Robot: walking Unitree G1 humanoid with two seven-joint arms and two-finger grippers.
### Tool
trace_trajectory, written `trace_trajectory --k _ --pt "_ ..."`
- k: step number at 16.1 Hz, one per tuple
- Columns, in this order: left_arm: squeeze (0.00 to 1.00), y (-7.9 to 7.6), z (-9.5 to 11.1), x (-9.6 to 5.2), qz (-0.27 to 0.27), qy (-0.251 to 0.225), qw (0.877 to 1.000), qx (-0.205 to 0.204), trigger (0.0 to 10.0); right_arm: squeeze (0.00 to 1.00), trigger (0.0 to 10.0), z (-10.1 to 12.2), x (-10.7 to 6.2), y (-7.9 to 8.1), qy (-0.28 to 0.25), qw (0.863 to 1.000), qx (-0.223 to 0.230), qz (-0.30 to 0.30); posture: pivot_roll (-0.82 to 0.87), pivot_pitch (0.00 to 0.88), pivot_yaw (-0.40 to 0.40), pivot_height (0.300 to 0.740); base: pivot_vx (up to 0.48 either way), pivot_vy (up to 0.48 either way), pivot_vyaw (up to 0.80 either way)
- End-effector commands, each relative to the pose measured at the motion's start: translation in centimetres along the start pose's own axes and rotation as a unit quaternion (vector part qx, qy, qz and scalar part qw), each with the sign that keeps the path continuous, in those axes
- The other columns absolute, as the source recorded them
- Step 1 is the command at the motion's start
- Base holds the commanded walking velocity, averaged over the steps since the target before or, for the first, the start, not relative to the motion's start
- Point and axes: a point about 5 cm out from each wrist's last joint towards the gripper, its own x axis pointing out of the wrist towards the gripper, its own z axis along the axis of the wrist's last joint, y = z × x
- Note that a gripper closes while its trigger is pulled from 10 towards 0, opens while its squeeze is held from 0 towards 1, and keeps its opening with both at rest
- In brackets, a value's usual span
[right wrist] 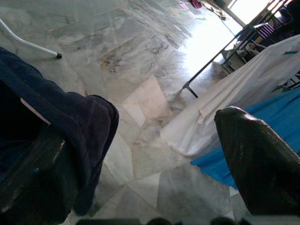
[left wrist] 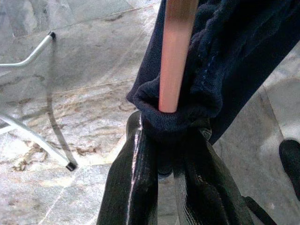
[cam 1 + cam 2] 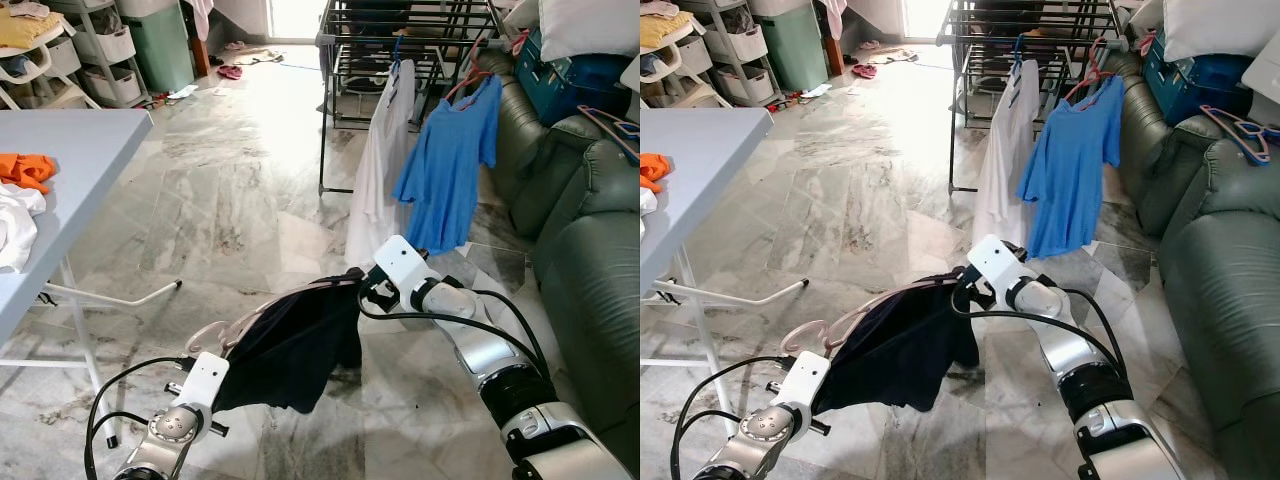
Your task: Hang hanger
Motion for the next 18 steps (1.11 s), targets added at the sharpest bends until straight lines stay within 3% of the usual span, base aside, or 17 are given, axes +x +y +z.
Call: trace_trajectory --k 1,18 --pt "0.0 -1.62 6.7 0.64 -0.033 -0.129 0.991 0.022 10.0 1.0 10.0 0.34 1.09 4.48 -0.001 0.995 -0.016 0.102 -0.19 0.0 0.129 0.74 0.0 0.0 0.0" --pt "0.0 -1.62 6.7 0.64 -0.033 -0.129 0.991 0.022 10.0 1.0 10.0 0.34 1.09 4.48 -0.001 0.995 -0.016 0.102 -0.19 0.0 0.129 0.74 0.0 0.0 0.0"
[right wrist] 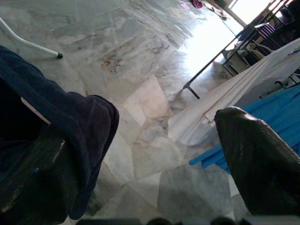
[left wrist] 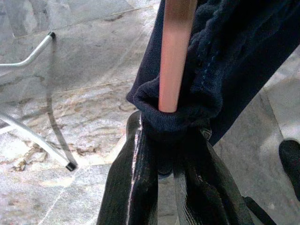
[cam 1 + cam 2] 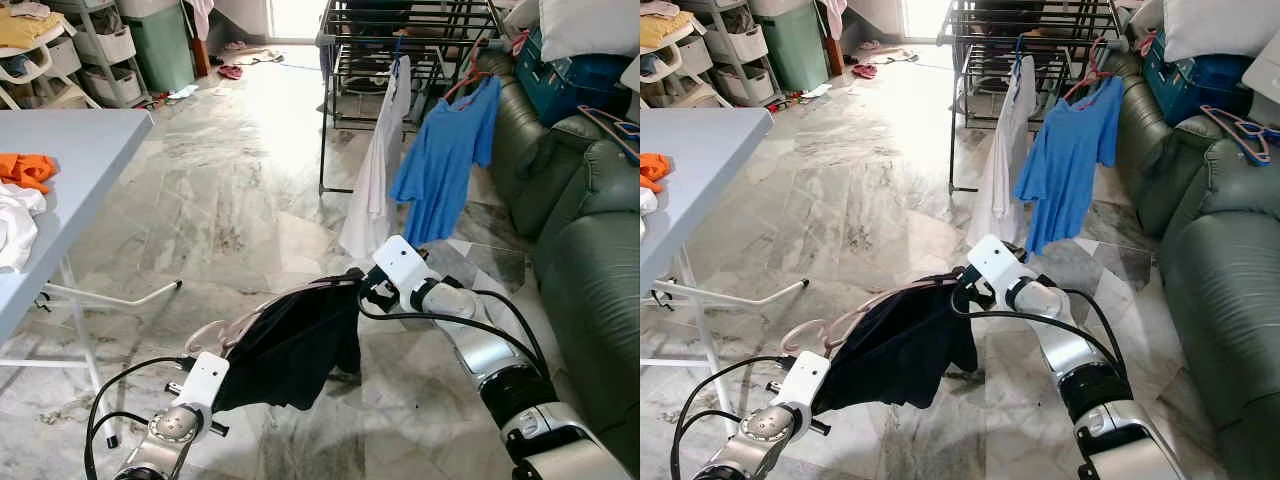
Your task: Hang hanger
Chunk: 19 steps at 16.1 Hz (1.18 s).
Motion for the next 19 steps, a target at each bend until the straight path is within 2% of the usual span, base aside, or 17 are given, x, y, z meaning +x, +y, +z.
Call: trace_trajectory --k 1,2,18,19 --pt "0.0 -1.6 6.7 0.6 -0.033 -0.129 0.991 0.022 10.0 1.0 10.0 0.3 1.1 4.5 -0.001 0.995 -0.016 0.101 -0.19 0.0 0.129 0.74 0.0 0.0 0.0" --pt "0.0 -1.6 6.7 0.7 -0.033 -0.128 0.991 0.022 10.0 1.0 10.0 0.4 1.0 4.6 -0.004 0.994 0.0 0.113 -0.19 0.0 0.0 0.74 0.0 0.0 0.0" --pt "0.0 -1.6 6.7 0.7 -0.033 -0.128 0.991 0.022 10.0 1.0 10.0 0.4 1.0 4.6 -0.004 0.994 0.0 0.113 -0.19 0.0 0.0 0.74 0.0 0.0 0.0" --pt "0.0 -5.7 7.7 -1.0 -0.163 -0.257 0.925 0.229 10.0 0.0 10.0 3.7 1.4 -3.2 -0.046 0.998 0.039 -0.036 -0.19 0.0 0.135 0.74 0.0 0.0 0.0"
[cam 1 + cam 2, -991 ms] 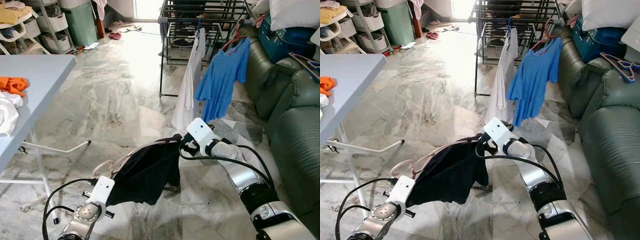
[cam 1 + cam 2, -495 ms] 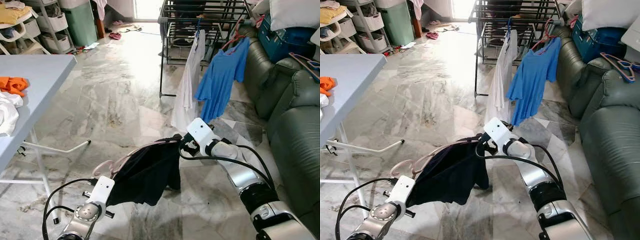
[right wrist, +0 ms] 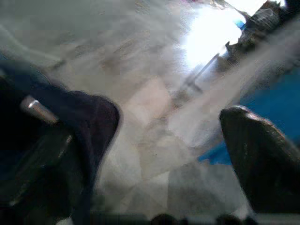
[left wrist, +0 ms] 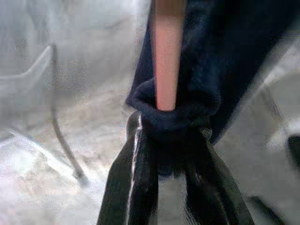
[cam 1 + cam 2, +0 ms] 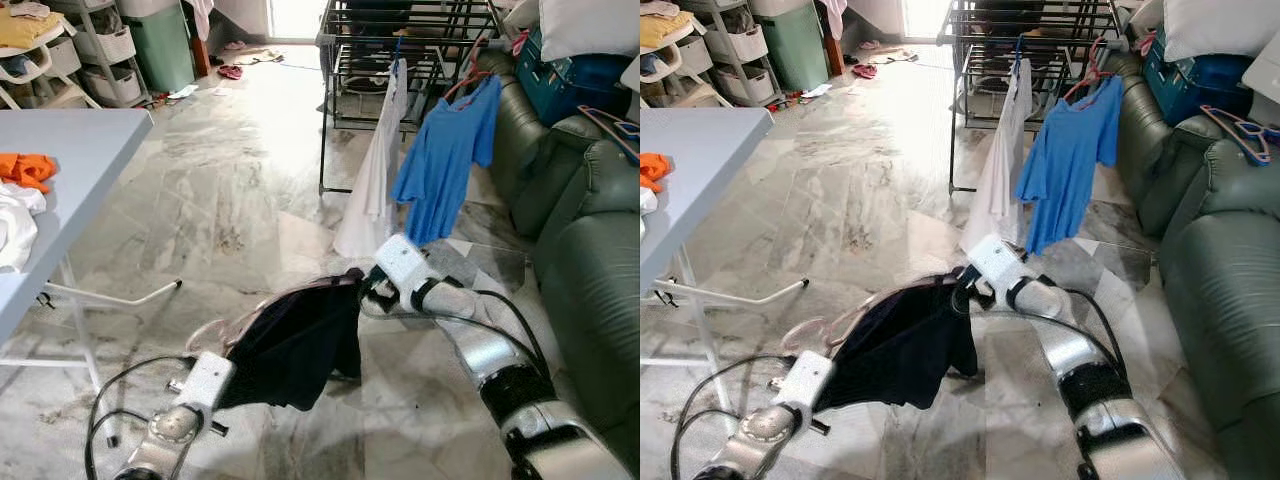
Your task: Hang hanger
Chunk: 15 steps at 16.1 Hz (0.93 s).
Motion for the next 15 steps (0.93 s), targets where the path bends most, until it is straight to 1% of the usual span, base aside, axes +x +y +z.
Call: trace_trajectory --k 1,6,7,8,9,10,11,12,13,14,15 --pt "0.0 -2.8 7.7 0.6 -0.102 -0.206 0.963 0.14 10.0 0.0 10.0 3.9 1.2 -0.7 -0.063 0.998 -0.004 -0.014 -0.19 0.0 0.134 0.74 0.0 0.0 0.0" --pt "0.0 -2.5 7.7 0.7 -0.097 -0.202 0.966 0.126 10.0 0.0 10.0 3.7 1.2 -0.3 -0.061 0.998 -0.001 -0.01 -0.19 0.0 0.133 0.74 0.0 0.0 0.0" --pt "0.0 -2.5 7.6 0.6 -0.102 -0.211 0.962 0.139 10.0 0.0 10.0 3.7 1.5 -0.4 -0.062 0.998 0.001 -0.009 -0.19 0.0 0.133 0.74 0.0 0.0 0.0" --pt "0.0 -2.5 7.5 0.6 -0.104 -0.209 0.962 0.139 10.0 0.0 10.0 3.7 1.5 -0.3 -0.063 0.998 0.0 -0.004 -0.19 0.0 0.133 0.74 0.0 0.0 0.0" --pt "0.0 -2.5 7.4 0.6 -0.104 -0.204 0.964 0.133 10.0 0.0 10.0 3.6 1.5 -0.1 -0.064 0.998 -0.004 0.002 -0.19 0.0 0.13 0.74 0.0 0.0 0.0" --pt "0.0 -2.2 7.2 0.9 -0.09 -0.184 0.972 0.119 10.0 0.0 10.0 3.4 1.5 0.2 -0.063 0.998 -0.01 0.005 -0.19 0.0 0.127 0.74 0.0 0.0 0.0" --pt "0.0 -1.8 7.1 1.2 -0.075 -0.165 0.98 0.087 10.0 0.0 10.0 3.1 1.4 0.6 -0.062 0.998 -0.013 0.007 -0.18 0.0 0.124 0.74 0.0 0.0 0.0" --pt "0.0 -0.8 7.4 1.6 -0.041 -0.155 0.987 0.021 10.0 0.0 10.0 2.7 1.5 1.3 -0.058 0.998 -0.011 0.008 -0.19 0.0 0.124 0.74 0.0 0.0 0.0" --pt "0.0 -0.2 7.5 1.7 -0.02 -0.151 0.988 -0.02 10.0 0.0 10.0 2.4 1.6 1.7 -0.055 0.998 -0.009 0.008 -0.18 0.0 0.121 0.74 0.0 0.0 0.0" --pt "0.0 0.4 7.6 1.8 0.001 -0.152 0.987 -0.051 10.0 0.0 10.0 2.0 1.6 2.3 -0.05 0.999 -0.006 0.008 -0.18 0.0 0.118 0.74 0.0 0.0 0.0" --pt "0.0 1.8 7.6 1.9 0.051 -0.148 0.977 -0.142 10.0 0.0 10.0 1.1 1.6 3.2 -0.036 0.999 0.025 -0.005 -0.17 0.0 0.111 0.74 0.0 0.0 0.0"
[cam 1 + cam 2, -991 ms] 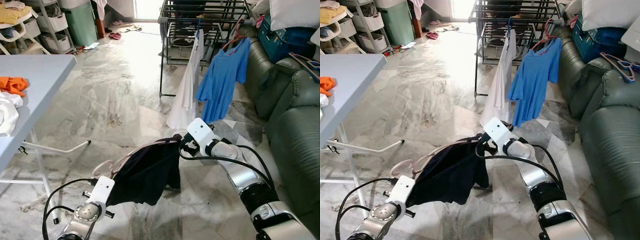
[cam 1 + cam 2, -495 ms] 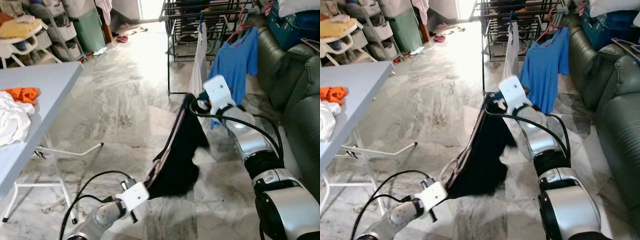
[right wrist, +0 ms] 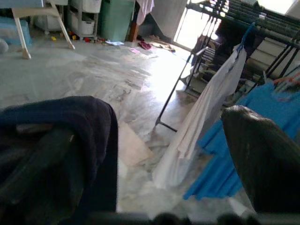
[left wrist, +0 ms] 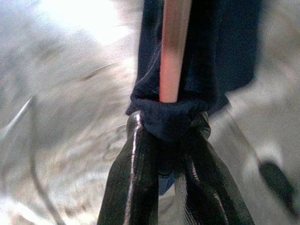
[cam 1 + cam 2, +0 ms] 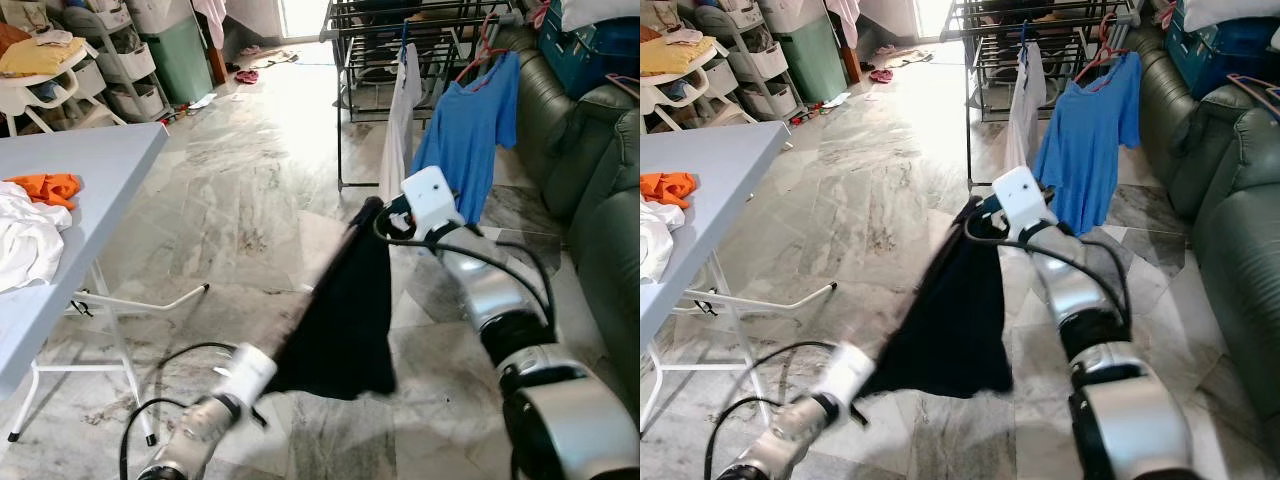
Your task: Hang hanger
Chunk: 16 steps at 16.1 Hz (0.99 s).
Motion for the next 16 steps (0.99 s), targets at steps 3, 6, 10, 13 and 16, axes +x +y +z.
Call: trace_trajectory --k 3,6,10,13,16 --pt "0.0 2.1 5.0 1.2 0.068 -0.09 0.99 -0.086 10.0 0.0 10.0 -5.1 -1.5 4.7 0.099 0.992 0.074 0.018 -0.16 0.0 0.097 0.74 0.0 0.0 0.0" --pt "0.0 2.0 4.7 1.3 0.078 -0.083 0.99 -0.081 10.0 0.0 10.0 -7.5 -2.5 4.9 0.153 0.984 0.086 0.006 -0.15 0.0 0.091 0.74 0.0 0.0 0.0" --pt "0.0 0.0 2.8 1.5 0.019 -0.03 0.998 -0.052 10.0 0.0 10.0 -9.8 -3.6 5.7 0.225 0.967 0.115 0.004 -0.15 0.0 0.09 0.74 0.0 0.0 0.0" --pt "0.0 -0.9 0.8 1.2 0.0 0.019 0.999 -0.039 10.0 0.0 10.0 -12.2 -5.4 7.0 0.29 0.941 0.175 -0.002 -0.15 0.0 0.092 0.74 0.0 0.0 0.0" --pt "0.0 -1.6 -1.3 0.5 -0.026 0.067 0.997 -0.005 10.0 0.0 10.0 -14.6 -7.8 8.7 0.346 0.916 0.201 0.015 -0.15 0.0 0.095 0.74 0.0 0.0 0.0"
